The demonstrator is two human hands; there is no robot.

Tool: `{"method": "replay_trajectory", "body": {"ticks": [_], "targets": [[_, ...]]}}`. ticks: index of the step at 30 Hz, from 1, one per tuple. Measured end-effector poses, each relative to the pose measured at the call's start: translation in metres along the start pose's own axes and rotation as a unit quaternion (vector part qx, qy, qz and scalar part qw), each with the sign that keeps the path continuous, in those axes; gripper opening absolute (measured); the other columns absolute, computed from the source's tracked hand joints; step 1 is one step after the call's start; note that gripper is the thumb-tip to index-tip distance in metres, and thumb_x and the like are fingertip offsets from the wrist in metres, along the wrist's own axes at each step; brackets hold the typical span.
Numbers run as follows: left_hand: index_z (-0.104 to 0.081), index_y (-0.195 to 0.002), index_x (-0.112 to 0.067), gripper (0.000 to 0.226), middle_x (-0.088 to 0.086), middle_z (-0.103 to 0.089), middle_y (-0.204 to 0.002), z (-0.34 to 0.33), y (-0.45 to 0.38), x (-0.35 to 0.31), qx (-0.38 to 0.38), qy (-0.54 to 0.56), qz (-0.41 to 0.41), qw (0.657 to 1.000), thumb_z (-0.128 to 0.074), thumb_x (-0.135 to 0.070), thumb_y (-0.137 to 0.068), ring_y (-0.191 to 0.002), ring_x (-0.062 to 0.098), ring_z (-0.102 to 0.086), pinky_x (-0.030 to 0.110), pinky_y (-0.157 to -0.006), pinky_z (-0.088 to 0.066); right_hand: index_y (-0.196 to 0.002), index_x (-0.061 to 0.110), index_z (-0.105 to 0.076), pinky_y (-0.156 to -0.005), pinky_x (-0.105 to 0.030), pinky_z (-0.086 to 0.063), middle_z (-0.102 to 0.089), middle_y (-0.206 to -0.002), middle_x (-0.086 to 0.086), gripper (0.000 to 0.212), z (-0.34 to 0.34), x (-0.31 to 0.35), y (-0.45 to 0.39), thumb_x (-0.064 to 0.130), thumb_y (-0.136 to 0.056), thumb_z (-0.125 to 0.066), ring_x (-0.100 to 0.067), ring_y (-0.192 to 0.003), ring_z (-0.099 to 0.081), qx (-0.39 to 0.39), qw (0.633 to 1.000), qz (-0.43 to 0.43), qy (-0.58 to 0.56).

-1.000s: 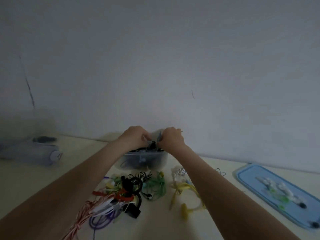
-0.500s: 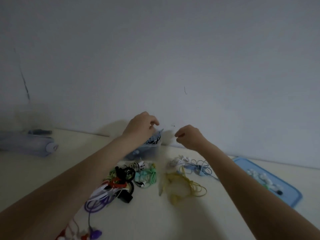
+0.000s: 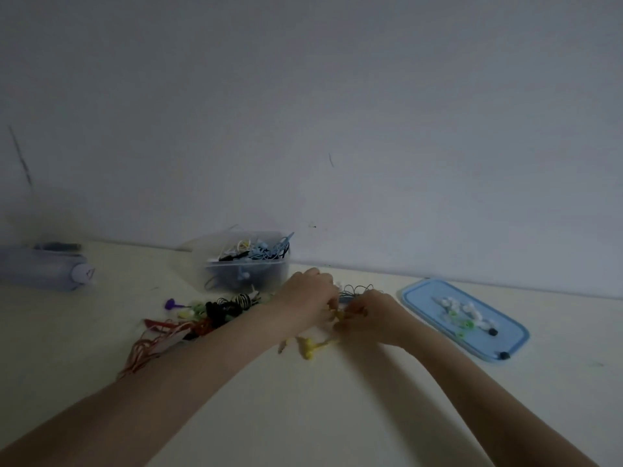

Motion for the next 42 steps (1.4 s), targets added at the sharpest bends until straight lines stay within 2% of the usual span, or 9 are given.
{"method": "replay_trajectory", "body": {"ticks": [3,7,11,15,20,25,32,37,42], "targets": [[-0.069,-0.088,-0.022,0.007,-0.004,-0.063,-0.095,0.024,0.002,0.005,-0.036,0.175,0.044,0.983,-0.066,-0.027,-0.085,-0.089,0.012,-0.056,0.024,-0.075,-0.044,-0.076,0.016,-0.064,-0.059,-0.012,-0.034,-0.053,-0.066,0.005,0.013,0.003,0.005,0.004,0.023,-0.075,-0.074,-0.007,-0.062,-0.046,0.014,0.968,0.008,-0.250],[-0.067,-0.083,-0.020,0.005,-0.011,-0.063,-0.077,0.058,-0.002,-0.002,-0.082,0.308,0.036,0.947,-0.071,-0.022,-0.079,-0.068,0.003,-0.055,0.014,-0.064,-0.046,-0.107,0.018,-0.062,-0.083,-0.023,-0.042,-0.065,-0.105,-0.003,0.043,0.016,0.008,0.015,0.040,-0.072,-0.072,-0.013,-0.099,-0.059,0.088,0.832,0.049,-0.545],[-0.067,-0.080,-0.020,0.005,-0.008,-0.064,-0.074,0.073,-0.013,-0.014,-0.122,0.417,0.048,0.899,-0.072,-0.018,-0.079,-0.070,0.006,-0.058,0.019,-0.065,-0.047,-0.117,0.015,-0.058,-0.092,-0.029,-0.046,-0.067,-0.108,-0.010,0.069,0.029,0.005,0.027,0.048,-0.060,-0.080,-0.021,-0.108,-0.062,0.134,0.780,0.063,-0.608],[-0.065,-0.084,-0.020,0.006,-0.005,-0.062,-0.073,0.064,-0.024,-0.024,-0.128,0.429,0.077,0.891,-0.069,-0.024,-0.082,-0.066,0.005,-0.056,0.016,-0.058,-0.042,-0.106,0.010,-0.061,-0.089,-0.034,-0.052,-0.066,-0.091,-0.009,0.027,0.036,-0.009,0.042,0.022,-0.082,-0.065,-0.022,-0.086,-0.067,0.099,0.770,0.029,-0.630],[-0.061,-0.090,-0.018,0.016,-0.004,-0.061,-0.069,0.035,-0.029,-0.037,-0.105,0.367,0.098,0.919,-0.068,-0.030,-0.082,-0.062,0.007,-0.053,0.022,-0.058,-0.038,-0.096,0.013,-0.063,-0.052,-0.018,-0.047,-0.065,-0.081,-0.005,0.009,0.039,-0.040,0.055,0.013,-0.090,-0.055,-0.013,-0.061,-0.061,0.085,0.844,-0.055,-0.526],[-0.061,-0.090,-0.017,0.022,-0.001,-0.058,-0.077,-0.004,-0.027,-0.045,-0.014,0.320,0.134,0.938,-0.070,-0.033,-0.080,-0.071,0.014,-0.053,0.022,-0.057,-0.036,-0.097,0.006,-0.069,-0.048,-0.017,-0.042,-0.061,-0.073,-0.005,0.013,0.043,-0.071,0.064,0.012,-0.088,-0.062,-0.012,-0.057,-0.050,0.041,0.933,-0.114,-0.339],[-0.056,-0.109,-0.016,0.034,0.001,-0.052,-0.107,-0.030,-0.031,-0.054,0.034,0.204,0.124,0.970,-0.065,-0.036,-0.083,-0.100,0.018,-0.057,0.032,-0.086,-0.048,-0.098,0.012,-0.067,-0.036,-0.013,-0.030,-0.061,-0.083,-0.001,0.020,0.041,-0.072,0.060,0.027,-0.085,-0.067,-0.007,-0.047,-0.042,-0.022,0.987,-0.119,-0.108],[-0.067,-0.103,-0.015,0.017,-0.001,-0.054,-0.102,-0.007,-0.027,-0.069,-0.075,0.227,0.013,0.971,-0.058,-0.016,-0.088,-0.094,0.015,-0.059,0.022,-0.079,-0.044,-0.095,0.011,-0.070,-0.059,-0.022,-0.041,-0.069,-0.098,-0.007,0.017,0.069,-0.084,0.053,0.023,-0.086,-0.062,-0.011,-0.067,-0.052,-0.146,0.982,-0.112,-0.044],[-0.066,-0.114,-0.016,0.026,0.001,-0.056,-0.123,-0.020,-0.025,-0.089,0.032,0.222,-0.117,0.968,-0.056,-0.011,-0.090,-0.107,0.012,-0.054,0.017,-0.086,-0.041,-0.092,0.011,-0.071,-0.073,-0.031,-0.051,-0.070,-0.096,-0.010,0.018,0.092,-0.112,0.049,0.007,-0.086,-0.054,-0.026,-0.082,-0.063,-0.233,0.961,-0.151,0.010]]}}
Point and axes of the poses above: each hand's wrist, its own y-axis away from the middle knuckle, its own z-axis out of the back of the hand, x = y × z, the point moved 4 cm from there along -y, towards the middle knuckle
